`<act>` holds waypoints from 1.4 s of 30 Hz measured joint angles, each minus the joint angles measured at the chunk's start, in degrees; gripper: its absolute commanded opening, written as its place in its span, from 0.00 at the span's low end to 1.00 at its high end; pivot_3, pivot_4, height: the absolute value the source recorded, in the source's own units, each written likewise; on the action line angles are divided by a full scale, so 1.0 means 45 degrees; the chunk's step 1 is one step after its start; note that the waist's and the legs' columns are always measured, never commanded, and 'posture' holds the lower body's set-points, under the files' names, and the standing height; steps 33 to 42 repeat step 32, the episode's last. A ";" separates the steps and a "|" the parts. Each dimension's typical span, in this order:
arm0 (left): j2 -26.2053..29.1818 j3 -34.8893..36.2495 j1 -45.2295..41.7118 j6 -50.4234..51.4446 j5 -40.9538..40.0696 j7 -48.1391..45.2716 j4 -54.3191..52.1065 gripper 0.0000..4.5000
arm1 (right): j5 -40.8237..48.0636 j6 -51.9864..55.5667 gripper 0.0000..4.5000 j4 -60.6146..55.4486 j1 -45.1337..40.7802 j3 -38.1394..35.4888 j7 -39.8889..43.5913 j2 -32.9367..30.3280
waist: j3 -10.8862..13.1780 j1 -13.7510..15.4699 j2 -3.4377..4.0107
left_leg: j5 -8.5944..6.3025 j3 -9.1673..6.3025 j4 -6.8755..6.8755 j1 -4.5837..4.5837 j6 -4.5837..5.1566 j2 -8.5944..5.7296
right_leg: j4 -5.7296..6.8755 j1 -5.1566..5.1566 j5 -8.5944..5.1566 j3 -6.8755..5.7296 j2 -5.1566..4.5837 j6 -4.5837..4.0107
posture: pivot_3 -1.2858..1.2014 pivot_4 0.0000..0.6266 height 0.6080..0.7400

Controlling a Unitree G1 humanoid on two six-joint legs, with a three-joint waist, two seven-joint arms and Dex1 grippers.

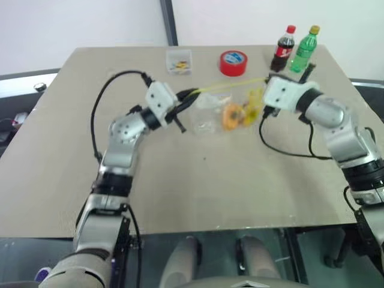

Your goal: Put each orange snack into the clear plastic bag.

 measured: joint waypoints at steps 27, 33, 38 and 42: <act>0.4003 0.2958 0.9295 0.7176 -0.4718 -0.2788 -0.6866 0.98 | 0.7961 0.7549 1.00 -0.8905 1.0685 -0.6895 0.4691 -0.0913 | 0.0010 0.0052 0.0009 | -0.0041 -0.0007 0.0020 0.0044 0.0068 0.0055 | 0.0023 0.0048 -0.0004 0.0005 -0.0006 0.0002 | 0.52 0.24 1.00; 0.4604 0.4138 0.9747 0.7935 -0.5496 -0.2986 -0.7449 0.98 | 0.9377 0.8188 1.00 -0.9393 1.1448 -0.8135 0.5150 -0.1053 | 0.0009 0.0249 0.0008 | -0.0041 -0.0012 0.0022 0.0058 0.0068 0.0054 | -0.0004 0.0078 -0.0005 -0.0005 -0.0006 0.0001 | 0.52 0.24 1.00; 0.4604 0.4138 0.9747 0.7935 -0.5496 -0.2986 -0.7449 0.98 | 0.9377 0.8188 1.00 -0.9393 1.1448 -0.8135 0.5150 -0.1053 | 0.0009 0.0249 0.0008 | -0.0041 -0.0012 0.0022 0.0058 0.0068 0.0054 | -0.0004 0.0078 -0.0005 -0.0005 -0.0006 0.0001 | 0.52 0.24 1.00; 0.4604 0.4138 0.9747 0.7935 -0.5496 -0.2986 -0.7449 0.98 | 0.9377 0.8188 1.00 -0.9393 1.1448 -0.8135 0.5150 -0.1053 | 0.0009 0.0249 0.0008 | -0.0041 -0.0012 0.0022 0.0058 0.0068 0.0054 | -0.0004 0.0078 -0.0005 -0.0005 -0.0006 0.0001 | 0.52 0.24 1.00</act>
